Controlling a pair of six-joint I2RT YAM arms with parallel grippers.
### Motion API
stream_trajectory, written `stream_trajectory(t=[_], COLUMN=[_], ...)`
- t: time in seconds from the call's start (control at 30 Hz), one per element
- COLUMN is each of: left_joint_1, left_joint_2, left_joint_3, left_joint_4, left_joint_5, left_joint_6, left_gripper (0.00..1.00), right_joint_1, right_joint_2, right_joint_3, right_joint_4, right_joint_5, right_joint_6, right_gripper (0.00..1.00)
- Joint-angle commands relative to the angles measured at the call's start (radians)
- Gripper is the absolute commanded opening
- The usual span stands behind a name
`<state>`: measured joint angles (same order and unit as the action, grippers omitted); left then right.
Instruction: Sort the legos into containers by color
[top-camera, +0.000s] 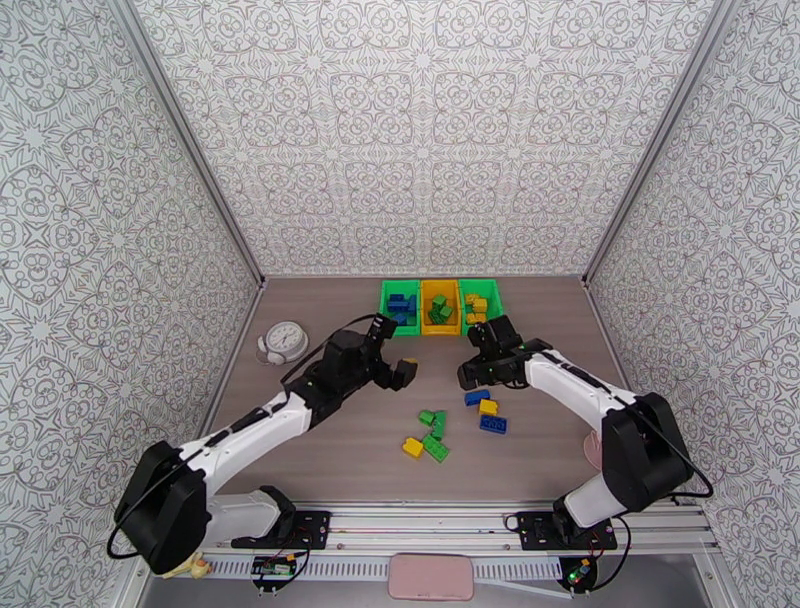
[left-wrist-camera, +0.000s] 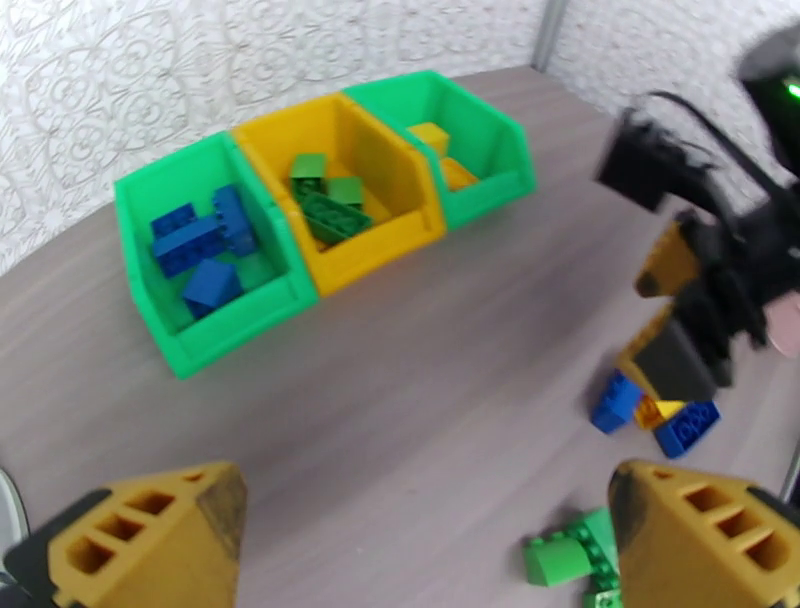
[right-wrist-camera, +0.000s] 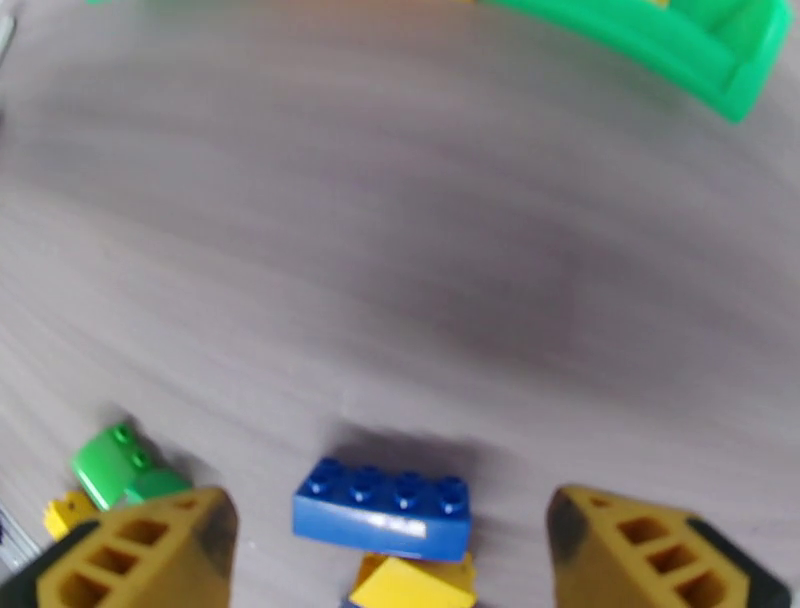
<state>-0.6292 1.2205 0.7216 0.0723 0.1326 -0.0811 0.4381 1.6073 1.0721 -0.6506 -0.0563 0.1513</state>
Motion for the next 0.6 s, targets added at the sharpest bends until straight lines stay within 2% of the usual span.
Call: stream_trajectory(t=[0.0, 0.17, 0.37, 0.57], left_joint_1=[-0.024, -0.048, -0.053, -0.056], left_joint_2=[-0.083, -0.165, -0.194, -0.187], left_joint_3=[-0.067, -0.114, -0.121, -0.127], left_joint_4=[0.064, 0.025, 0.009, 0.033], left_joint_5=[0.018, 0.005, -0.006, 0.008], left_joint_6=[0.049, 0.058, 0.071, 0.065], left_gripper=[1.00, 1.00, 1.00, 1.00], right_joint_1=[0.029, 0.043, 0.056, 0.057], right_joint_2=[0.055, 0.102, 0.142, 0.171], right_joint_3=[0.056, 0.064, 0.063, 0.063], right_joint_4=[-0.089, -0.085, -0.086, -0.087], right_joint_5=[0.055, 0.079, 0.093, 0.077], right_joint_6=[0.020, 0.083, 0.107, 0.134], right_gripper=[0.89, 0.91, 0.91, 0.85])
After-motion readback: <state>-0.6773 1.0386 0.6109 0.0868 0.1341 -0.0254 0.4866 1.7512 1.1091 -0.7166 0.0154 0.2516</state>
